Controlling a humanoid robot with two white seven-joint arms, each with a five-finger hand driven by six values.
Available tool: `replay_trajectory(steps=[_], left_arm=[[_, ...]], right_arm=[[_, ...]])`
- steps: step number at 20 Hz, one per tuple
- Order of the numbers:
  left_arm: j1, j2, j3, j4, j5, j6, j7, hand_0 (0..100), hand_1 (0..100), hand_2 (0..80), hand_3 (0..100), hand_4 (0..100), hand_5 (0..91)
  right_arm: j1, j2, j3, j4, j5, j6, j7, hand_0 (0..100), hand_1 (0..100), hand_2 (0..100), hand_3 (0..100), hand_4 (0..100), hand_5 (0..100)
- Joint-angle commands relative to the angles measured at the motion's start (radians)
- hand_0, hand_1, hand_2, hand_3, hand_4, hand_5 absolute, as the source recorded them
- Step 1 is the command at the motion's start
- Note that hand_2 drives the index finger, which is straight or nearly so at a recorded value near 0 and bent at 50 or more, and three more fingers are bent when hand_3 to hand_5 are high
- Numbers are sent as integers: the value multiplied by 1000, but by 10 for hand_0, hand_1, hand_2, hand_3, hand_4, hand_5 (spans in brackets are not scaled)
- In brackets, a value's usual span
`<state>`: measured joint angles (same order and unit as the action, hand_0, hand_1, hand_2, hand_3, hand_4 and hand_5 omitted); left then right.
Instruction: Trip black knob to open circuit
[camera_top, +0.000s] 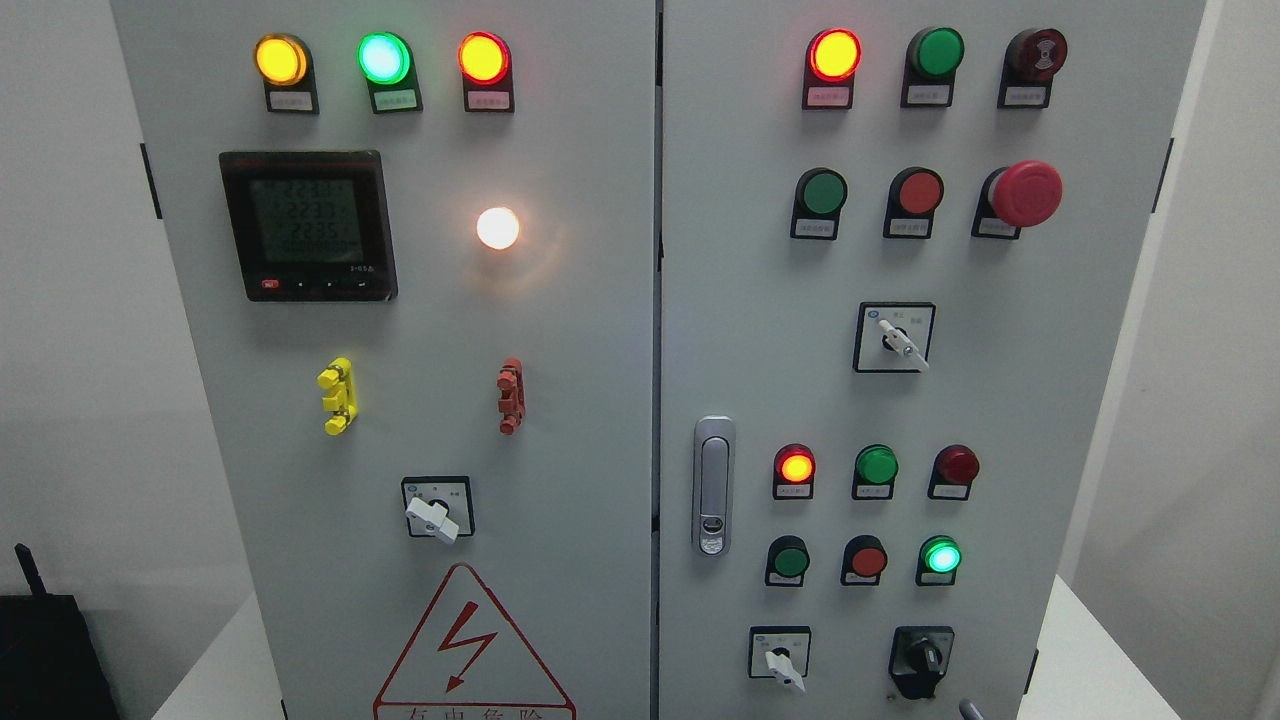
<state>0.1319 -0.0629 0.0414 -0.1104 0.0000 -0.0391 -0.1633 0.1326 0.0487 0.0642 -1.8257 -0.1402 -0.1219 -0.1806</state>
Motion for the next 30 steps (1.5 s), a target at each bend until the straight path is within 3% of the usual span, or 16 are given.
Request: replay_trajectory(steps=[1,8,9,10,11,13,14,16,18,30], left_arm=[[0,0,0,0,-23,1,-1,120,389,0,0,0,0],[0,0,0,0,-23,-1,-1,120,389,0,0,0,0],[0,0,0,0,-23,1,-1,120,389,0,0,0,0],[0,0,0,0,-23,-1,-1,120,389,0,0,0,0],[0,0,0,0,-23,-1,-1,120,389,0,0,0,0],[0,0,0,0,-23,-1,-1,120,389,0,0,0,0],[0,0,0,0,-23,1,-1,120,389,0,0,0,0],[0,0,0,0,-23,-1,-1,120,389,0,0,0,0],[0,0,0,0,-23,-1,-1,120,389,0,0,0,0],[0,0,0,0,-23,-1,-1,120,389,0,0,0,0]], right_arm=[[62,3,0,-67,-7,-2,10,0,0,0,894,793,779],[146,2,2,-121,-7,-7,29,0,0,0,880,776,763],[156,3,0,-124,-7,-8,59,0,0,0,828,723,692],[163,3,0,-127,-7,-10,73,0,0,0,614,529,500],[170,3,0,-132,-9,-12,82,0,0,0,563,472,446],[179,3,2,-133,-16,-19,93,0,0,0,297,225,247],[182,3,2,-135,-19,-21,101,0,0,0,290,218,244],[188,3,2,-135,-19,-21,118,0,0,0,98,38,80],[199,3,2,-136,-21,-21,133,0,0,0,19,0,7],[205,-4,0,-139,-21,-27,139,0,0,0,0,0,0]])
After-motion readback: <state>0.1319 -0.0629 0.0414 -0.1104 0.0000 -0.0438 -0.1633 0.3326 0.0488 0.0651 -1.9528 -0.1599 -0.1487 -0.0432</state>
